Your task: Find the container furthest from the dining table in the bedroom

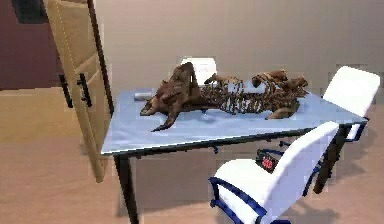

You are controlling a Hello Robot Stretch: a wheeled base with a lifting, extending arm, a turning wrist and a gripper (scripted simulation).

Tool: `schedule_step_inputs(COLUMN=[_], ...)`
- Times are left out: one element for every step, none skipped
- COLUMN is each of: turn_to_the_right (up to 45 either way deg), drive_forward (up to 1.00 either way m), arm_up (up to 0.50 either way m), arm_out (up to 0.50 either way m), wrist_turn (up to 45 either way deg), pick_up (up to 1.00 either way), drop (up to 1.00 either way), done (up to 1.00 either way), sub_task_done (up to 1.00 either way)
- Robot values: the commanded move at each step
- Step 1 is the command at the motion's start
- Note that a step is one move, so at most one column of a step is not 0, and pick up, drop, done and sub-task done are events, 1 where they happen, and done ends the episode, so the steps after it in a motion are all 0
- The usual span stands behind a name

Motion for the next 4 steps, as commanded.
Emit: schedule_step_inputs(turn_to_the_right=[-45.0, -3.0, 0.0, 45.0], drive_forward=[0.00, 0.00, 0.40, 0.00], arm_up=[0.00, 0.00, 0.00, 0.00], arm_out=[0.00, 0.00, 0.00, 0.00], wrist_turn=[0.0, 0.0, 0.0, 0.0], pick_up=[0.00, 0.00, 0.00, 0.00], drop=[0.00, 0.00, 0.00, 0.00], done=[0.00, 0.00, 0.00, 0.00], sub_task_done=[0.00, 0.00, 0.00, 0.00])
